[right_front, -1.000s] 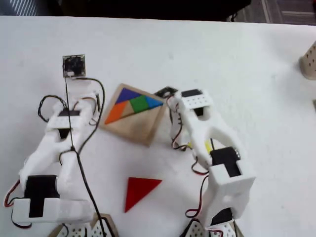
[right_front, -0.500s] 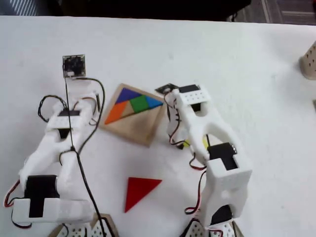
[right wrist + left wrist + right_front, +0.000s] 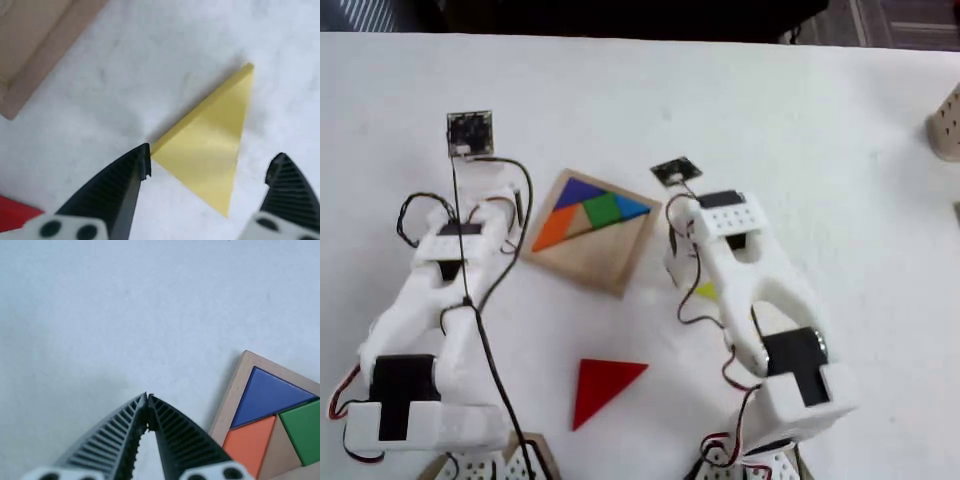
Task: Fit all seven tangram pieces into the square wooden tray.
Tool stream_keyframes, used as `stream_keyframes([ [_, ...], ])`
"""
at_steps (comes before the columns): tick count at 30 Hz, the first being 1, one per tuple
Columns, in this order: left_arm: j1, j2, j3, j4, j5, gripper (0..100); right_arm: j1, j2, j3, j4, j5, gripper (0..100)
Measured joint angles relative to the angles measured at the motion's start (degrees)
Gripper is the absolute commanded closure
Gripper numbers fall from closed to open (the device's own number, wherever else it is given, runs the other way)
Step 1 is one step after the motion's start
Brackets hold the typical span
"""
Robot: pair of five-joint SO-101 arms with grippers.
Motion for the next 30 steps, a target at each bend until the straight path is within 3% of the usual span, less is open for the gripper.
stream_keyframes([
  [11, 0.0, 0.0, 0.0, 0.0, 0.0, 97, 0.1, 5.0, 1.1, -5.0, -4.4, 65.0],
  [30, 0.0, 0.0, 0.0, 0.0, 0.0, 97, 3.5, 1.5, 3.9, -3.9, -2.5, 64.9],
])
